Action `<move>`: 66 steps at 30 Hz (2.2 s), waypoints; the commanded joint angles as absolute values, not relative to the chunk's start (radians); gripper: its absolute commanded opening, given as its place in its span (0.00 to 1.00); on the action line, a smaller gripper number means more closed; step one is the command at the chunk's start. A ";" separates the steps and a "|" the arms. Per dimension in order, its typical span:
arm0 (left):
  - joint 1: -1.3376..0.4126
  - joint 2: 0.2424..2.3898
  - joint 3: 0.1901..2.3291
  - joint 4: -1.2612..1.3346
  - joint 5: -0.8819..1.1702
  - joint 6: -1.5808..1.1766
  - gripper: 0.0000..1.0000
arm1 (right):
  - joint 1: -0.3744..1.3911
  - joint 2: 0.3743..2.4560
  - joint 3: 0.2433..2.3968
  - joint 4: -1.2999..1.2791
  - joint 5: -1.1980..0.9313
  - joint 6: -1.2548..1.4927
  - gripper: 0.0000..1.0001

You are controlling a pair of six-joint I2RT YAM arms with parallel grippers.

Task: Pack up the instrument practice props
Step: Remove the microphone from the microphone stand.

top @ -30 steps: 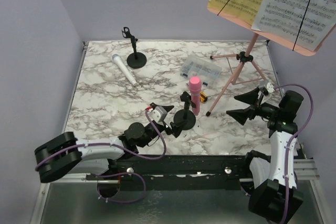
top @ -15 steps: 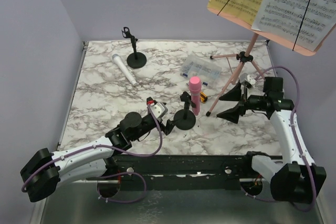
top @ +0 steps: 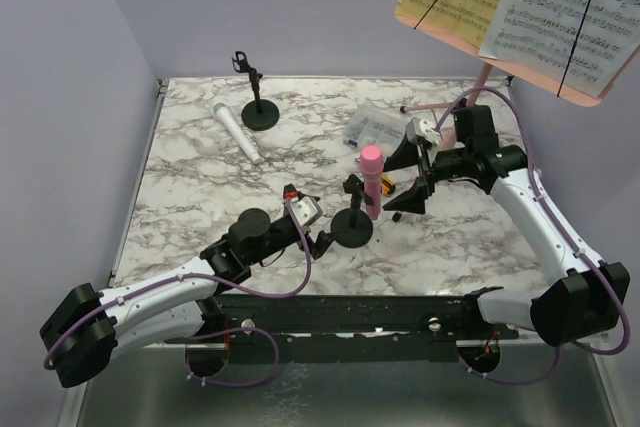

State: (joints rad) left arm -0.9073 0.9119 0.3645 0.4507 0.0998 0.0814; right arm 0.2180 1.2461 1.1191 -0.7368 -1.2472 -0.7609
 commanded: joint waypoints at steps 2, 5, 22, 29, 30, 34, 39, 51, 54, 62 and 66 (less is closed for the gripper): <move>-0.879 0.914 0.410 0.440 0.134 0.143 0.95 | 0.303 1.324 1.218 -0.697 -1.233 -0.744 1.00; -0.864 0.913 0.420 0.440 0.135 0.151 0.96 | 0.327 1.364 1.247 -0.702 -1.236 -0.740 0.99; -0.844 0.932 0.427 0.463 0.183 0.118 0.96 | 0.365 1.416 1.260 -0.661 -1.347 -0.680 0.57; -0.832 0.960 0.439 0.478 0.222 0.115 0.97 | 0.367 1.396 1.230 -0.657 -1.326 -0.685 0.24; -0.828 0.966 0.441 0.481 0.227 0.114 0.97 | 0.367 1.395 1.230 -0.661 -1.324 -0.691 0.19; -0.811 0.982 0.448 0.487 0.267 0.106 0.98 | 0.367 1.400 1.249 -0.728 -1.336 -0.754 0.07; -0.781 1.006 0.455 0.510 0.374 0.093 0.99 | 0.367 1.429 1.300 -0.885 -1.361 -0.944 0.00; -0.765 1.213 0.497 0.676 0.482 0.070 0.99 | 0.367 1.517 1.424 -1.227 -1.403 -1.369 0.00; -0.764 1.264 0.502 0.740 0.472 0.058 0.99 | 0.366 1.525 1.427 -1.273 -1.407 -1.422 0.00; -0.764 1.392 0.493 0.922 0.475 -0.044 0.92 | 0.367 1.533 1.416 -1.287 -1.413 -1.435 0.00; -0.764 1.444 0.504 0.976 0.501 -0.070 0.87 | 0.366 1.542 1.427 -1.299 -1.416 -1.432 0.00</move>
State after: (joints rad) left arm -0.7670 1.3960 0.4805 0.8509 0.4484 -0.0151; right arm 0.3607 1.5215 1.3998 -1.2591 -1.3838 -1.3979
